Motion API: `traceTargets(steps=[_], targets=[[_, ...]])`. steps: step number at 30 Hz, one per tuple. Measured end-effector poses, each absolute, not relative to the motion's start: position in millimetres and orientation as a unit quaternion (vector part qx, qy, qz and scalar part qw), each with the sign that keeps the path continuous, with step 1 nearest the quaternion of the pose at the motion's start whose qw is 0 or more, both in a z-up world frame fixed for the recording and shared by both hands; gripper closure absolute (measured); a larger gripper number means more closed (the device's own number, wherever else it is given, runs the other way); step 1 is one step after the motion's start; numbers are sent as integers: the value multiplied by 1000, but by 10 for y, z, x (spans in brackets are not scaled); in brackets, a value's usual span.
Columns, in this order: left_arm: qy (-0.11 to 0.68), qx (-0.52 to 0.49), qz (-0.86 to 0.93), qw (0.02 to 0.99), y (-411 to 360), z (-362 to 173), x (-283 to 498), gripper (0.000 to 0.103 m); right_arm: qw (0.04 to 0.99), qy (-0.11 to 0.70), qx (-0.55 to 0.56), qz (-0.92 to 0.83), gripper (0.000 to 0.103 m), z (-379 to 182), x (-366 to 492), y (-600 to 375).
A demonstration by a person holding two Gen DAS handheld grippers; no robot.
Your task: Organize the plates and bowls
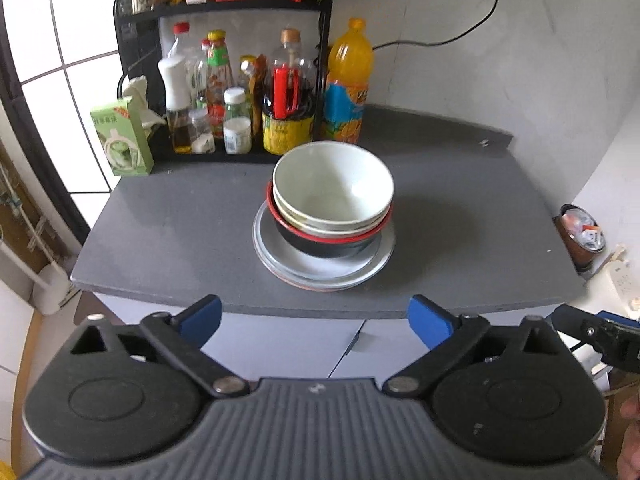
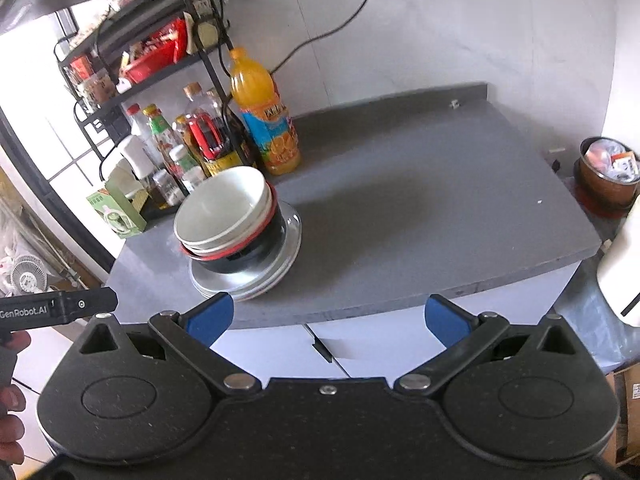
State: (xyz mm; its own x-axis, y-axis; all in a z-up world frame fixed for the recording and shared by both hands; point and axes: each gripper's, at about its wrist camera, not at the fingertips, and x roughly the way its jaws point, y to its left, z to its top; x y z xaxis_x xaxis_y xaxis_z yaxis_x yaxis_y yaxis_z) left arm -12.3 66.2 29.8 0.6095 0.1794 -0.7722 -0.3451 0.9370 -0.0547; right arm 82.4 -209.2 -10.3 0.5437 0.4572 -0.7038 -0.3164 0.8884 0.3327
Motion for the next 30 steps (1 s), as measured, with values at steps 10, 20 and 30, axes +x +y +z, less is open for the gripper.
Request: traceTargets(steps=[10, 20, 30], targets=[[389, -89, 113, 910, 1025, 574, -386, 0, 892, 407, 74, 179, 0, 187, 510, -1837], [384, -72, 58, 919, 1646, 684, -526, 0, 910, 388, 96, 108, 0, 307, 115, -1341], [389, -41, 26, 920, 1948, 638, -721, 0, 913, 391, 90, 72, 0, 358, -284, -950]])
